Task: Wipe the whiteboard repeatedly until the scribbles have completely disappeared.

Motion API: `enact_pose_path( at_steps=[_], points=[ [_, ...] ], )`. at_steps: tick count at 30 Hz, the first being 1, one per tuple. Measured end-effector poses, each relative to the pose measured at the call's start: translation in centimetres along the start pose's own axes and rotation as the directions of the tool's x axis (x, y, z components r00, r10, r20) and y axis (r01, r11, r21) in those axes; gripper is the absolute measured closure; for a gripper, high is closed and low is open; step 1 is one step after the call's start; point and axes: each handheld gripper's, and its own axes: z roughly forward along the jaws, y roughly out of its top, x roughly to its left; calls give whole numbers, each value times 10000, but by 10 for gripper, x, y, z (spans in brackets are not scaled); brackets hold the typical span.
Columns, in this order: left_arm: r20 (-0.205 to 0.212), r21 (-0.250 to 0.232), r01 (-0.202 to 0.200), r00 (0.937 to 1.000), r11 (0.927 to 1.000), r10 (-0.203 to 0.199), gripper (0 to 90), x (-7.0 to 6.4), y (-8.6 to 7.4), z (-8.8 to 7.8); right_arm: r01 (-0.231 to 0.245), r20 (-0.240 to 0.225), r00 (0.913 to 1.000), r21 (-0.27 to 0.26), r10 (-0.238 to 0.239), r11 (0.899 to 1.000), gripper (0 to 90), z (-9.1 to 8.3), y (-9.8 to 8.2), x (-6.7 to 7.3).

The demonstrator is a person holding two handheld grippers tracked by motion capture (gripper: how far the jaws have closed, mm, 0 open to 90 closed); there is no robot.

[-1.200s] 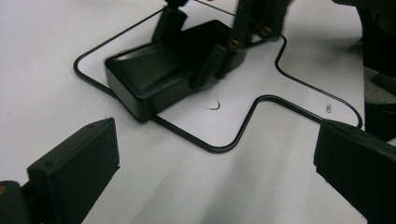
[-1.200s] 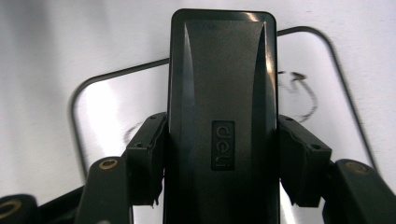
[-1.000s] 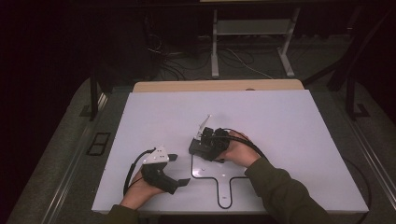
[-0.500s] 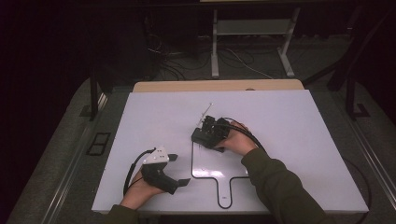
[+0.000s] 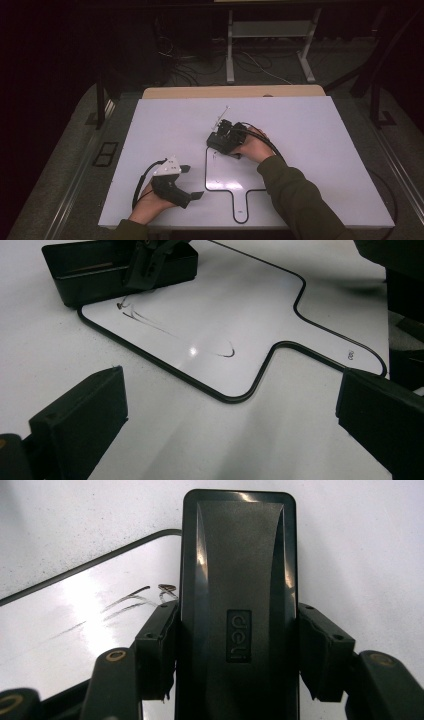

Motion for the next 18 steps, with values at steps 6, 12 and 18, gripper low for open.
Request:
enact_pose_path(
  at_steps=[6,12,18],
  points=[
    [9,12,-10,10000,10000,10,0,0,0,0,244,-93,9997,44,-244,9997,385,0,2,7],
    [0,-20,-20,10000,10000,20,0,0,0,0,151,127,9998,72,-152,9999,385,0,1,4],
    [2,-10,-32,10000,10000,32,0,0,0,0,-78,247,9997,147,74,9999,385,-2,-3,-1]
  ],
)
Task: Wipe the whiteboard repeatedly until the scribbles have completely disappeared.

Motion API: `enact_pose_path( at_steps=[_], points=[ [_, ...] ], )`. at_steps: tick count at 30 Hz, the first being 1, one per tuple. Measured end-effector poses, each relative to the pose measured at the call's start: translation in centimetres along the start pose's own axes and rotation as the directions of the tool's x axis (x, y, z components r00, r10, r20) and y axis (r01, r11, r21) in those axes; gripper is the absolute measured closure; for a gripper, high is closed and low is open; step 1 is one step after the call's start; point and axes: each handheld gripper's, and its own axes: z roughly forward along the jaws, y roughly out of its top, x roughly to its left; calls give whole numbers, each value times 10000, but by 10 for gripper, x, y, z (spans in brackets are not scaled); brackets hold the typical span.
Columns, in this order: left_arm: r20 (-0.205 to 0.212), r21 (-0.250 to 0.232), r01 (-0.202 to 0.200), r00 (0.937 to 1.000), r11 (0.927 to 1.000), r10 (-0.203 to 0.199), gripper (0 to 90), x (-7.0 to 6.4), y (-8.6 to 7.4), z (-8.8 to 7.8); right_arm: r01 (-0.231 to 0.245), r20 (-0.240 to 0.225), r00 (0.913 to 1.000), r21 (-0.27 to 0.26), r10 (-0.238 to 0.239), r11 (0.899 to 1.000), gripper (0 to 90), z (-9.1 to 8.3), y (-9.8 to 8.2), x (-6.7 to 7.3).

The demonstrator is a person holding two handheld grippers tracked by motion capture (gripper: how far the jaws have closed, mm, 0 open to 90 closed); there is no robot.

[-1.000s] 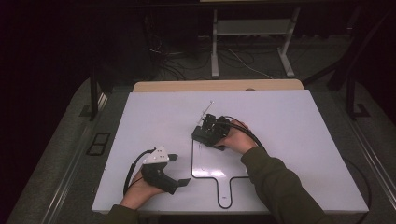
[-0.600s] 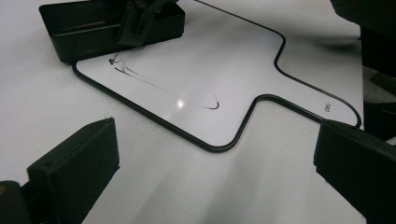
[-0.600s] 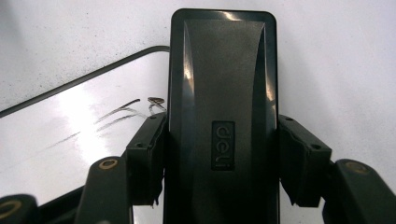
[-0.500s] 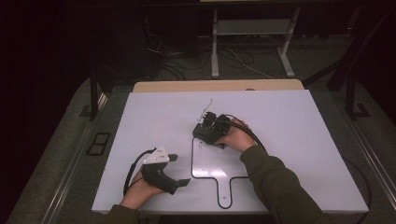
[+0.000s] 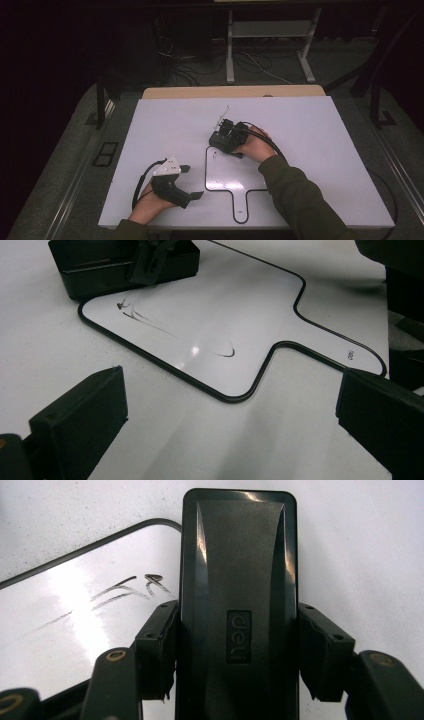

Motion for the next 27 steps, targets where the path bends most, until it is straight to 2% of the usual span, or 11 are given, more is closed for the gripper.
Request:
enact_pose_path(
  at_steps=[2,6,7,10,12,14,17,20,22,25,27],
  points=[
    [5,10,-26,10000,10000,26,0,0,0,0,165,72,9998,50,-165,9999,385,0,0,2],
    [1,19,-37,10000,10000,37,0,0,0,0,464,-355,9983,-5,-463,9989,385,0,3,15],
    [-3,24,-38,10000,10000,38,0,0,0,0,579,-266,9980,16,-578,9983,385,0,5,19],
    [-7,8,-33,10000,10000,33,0,0,0,0,562,-232,9982,39,-561,9984,385,0,5,16],
    [-6,14,-30,10000,10000,30,0,0,0,0,288,16,9996,33,-288,9996,385,1,4,8],
    [-2,23,-34,10000,10000,34,0,0,0,0,21,-73,10000,42,-21,10000,385,1,3,5],
    [4,19,-19,10000,10000,19,0,0,0,0,203,25,9998,52,-204,9998,385,1,4,9],
    [0,6,-43,10000,10000,43,0,0,0,0,459,-288,9985,49,-457,9989,386,0,6,17],
    [-2,13,-47,10000,10000,47,0,0,0,0,663,-190,9976,72,-662,9978,385,0,7,22],
    [-4,15,-44,10000,10000,44,0,-1,0,0,584,-223,9981,78,-582,9983,385,0,7,21],
    [-6,-6,-26,10000,10000,26,0,0,0,0,486,-75,9988,75,-485,9988,385,0,6,16]
  ],
)
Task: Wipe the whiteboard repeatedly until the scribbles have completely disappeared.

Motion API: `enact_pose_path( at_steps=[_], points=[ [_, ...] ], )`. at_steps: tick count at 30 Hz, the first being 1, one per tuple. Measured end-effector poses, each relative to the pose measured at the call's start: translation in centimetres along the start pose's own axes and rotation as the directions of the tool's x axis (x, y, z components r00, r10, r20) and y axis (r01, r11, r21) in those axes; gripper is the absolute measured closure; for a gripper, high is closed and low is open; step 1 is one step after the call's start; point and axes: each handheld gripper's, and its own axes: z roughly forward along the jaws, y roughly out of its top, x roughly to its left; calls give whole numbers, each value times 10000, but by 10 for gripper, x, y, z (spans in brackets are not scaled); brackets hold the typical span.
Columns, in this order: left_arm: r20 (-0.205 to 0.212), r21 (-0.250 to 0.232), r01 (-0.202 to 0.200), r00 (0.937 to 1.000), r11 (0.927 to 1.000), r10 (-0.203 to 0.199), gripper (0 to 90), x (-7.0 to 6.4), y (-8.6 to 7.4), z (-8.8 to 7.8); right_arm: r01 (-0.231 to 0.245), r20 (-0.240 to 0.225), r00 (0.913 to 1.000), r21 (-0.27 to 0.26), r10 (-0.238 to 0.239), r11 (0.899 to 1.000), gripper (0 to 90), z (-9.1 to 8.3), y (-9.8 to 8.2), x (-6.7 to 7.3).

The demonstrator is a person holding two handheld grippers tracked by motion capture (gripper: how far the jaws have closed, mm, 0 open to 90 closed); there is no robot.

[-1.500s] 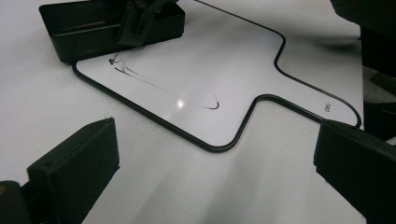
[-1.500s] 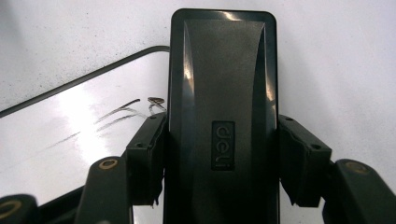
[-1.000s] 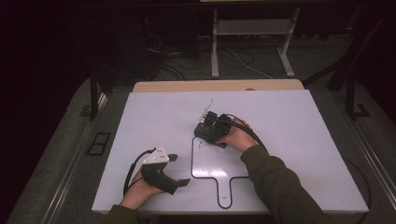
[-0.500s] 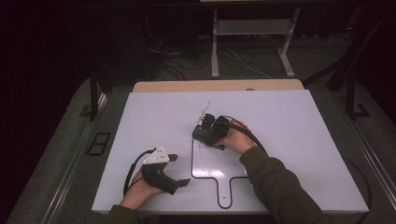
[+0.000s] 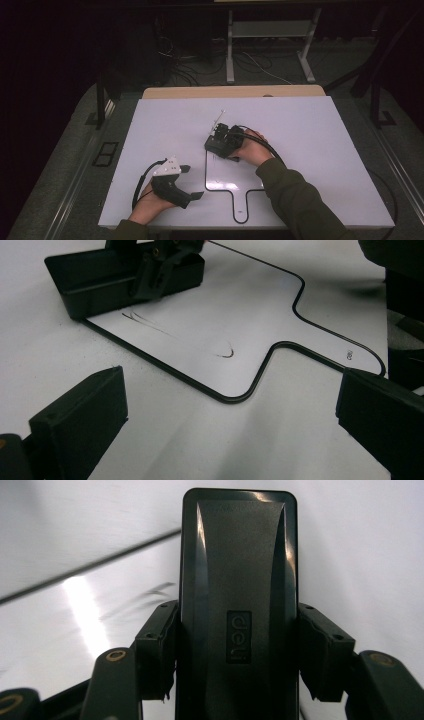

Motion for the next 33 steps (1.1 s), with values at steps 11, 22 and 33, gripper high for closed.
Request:
enact_pose_path(
  at_steps=[11,22,33],
  points=[
    [4,33,9,10000,10000,-9,0,0,0,1,219,-245,9995,21,-218,9998,385,0,3,8],
    [28,39,48,10000,10000,-48,0,0,0,1,-5,155,9999,110,3,9999,385,2,6,-1],
    [10,-2,25,10000,10000,-25,0,0,0,0,476,-112,9988,159,-474,9987,385,2,10,14]
  ],
)
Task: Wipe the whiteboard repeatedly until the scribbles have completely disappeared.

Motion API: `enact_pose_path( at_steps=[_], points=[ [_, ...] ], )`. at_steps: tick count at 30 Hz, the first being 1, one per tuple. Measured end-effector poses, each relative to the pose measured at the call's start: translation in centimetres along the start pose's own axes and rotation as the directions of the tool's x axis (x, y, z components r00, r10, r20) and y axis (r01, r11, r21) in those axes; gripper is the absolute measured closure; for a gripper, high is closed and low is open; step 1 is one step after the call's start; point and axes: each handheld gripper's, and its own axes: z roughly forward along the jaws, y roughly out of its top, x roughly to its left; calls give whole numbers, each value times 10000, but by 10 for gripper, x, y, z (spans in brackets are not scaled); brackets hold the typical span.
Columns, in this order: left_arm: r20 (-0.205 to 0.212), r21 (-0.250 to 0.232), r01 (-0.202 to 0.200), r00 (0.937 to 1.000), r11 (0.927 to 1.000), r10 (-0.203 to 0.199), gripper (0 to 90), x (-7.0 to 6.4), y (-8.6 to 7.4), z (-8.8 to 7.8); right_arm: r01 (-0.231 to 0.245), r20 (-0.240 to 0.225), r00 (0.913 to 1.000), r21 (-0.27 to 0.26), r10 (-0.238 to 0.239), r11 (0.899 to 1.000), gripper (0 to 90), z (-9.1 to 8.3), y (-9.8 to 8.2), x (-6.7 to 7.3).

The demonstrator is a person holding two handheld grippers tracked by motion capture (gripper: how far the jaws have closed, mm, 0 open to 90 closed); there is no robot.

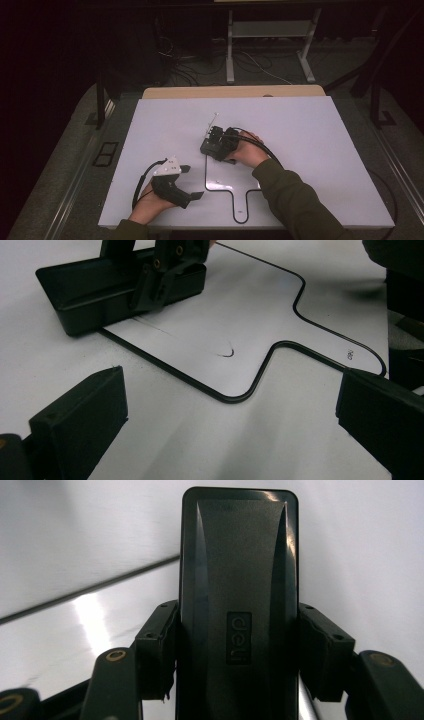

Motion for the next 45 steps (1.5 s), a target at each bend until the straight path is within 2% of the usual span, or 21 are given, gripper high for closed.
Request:
enact_pose_path(
  at_steps=[2,4,6,9,11,14,17,20,22,27,29,31,36,39,42,45],
  points=[
    [-5,9,22,10000,10000,-22,0,0,0,0,-239,180,9996,10,239,9997,386,0,-2,-6],
    [9,12,25,10000,10000,-25,0,0,0,0,-269,111,9996,-27,270,9996,386,0,-3,-7],
    [5,11,23,10000,10000,-23,0,0,0,0,-48,280,9996,115,45,9999,386,-1,-2,-2],
    [3,5,-87,10000,10000,87,0,1,0,0,484,159,9987,180,-487,9987,385,-2,-2,7],
    [1,15,-98,10000,10000,98,0,1,0,0,613,136,9980,176,-616,9980,385,-3,-3,11],
    [4,35,-11,10000,10000,11,0,-1,0,1,524,172,9985,156,-527,9985,385,-2,-3,7],
    [-1,38,-18,10000,10000,18,0,0,0,0,-31,234,9997,134,28,9999,385,0,-1,-2],
    [-10,10,40,10000,10000,-40,0,0,0,0,-194,248,9995,139,190,9997,385,1,0,-8],
    [-12,10,38,10000,10000,-38,0,0,0,0,-135,342,9993,167,129,9998,385,1,0,-5],
    [1,35,-106,9999,9999,106,0,0,0,0,520,104,9986,142,-522,9985,385,-3,-4,14],
    [-2,55,-105,9999,9999,105,0,0,0,1,652,253,9975,220,-657,9976,385,-5,-5,19],
    [1,45,-95,10000,9999,95,0,-1,1,1,576,153,9982,208,-579,9981,385,-4,-3,16],
    [-10,28,-15,10000,10000,15,0,0,0,0,79,490,9988,325,-95,9994,384,2,5,-2],
    [-12,-5,25,10000,10000,-25,0,0,0,-1,-112,415,9991,273,100,9996,385,3,5,-8],
    [-3,-7,-23,10000,10000,23,0,1,0,-1,137,587,9982,353,-158,9993,385,2,4,-1],
    [-28,3,-92,10000,10000,92,0,0,0,-1,460,406,9981,312,-473,9985,385,-1,1,10]
  ],
)
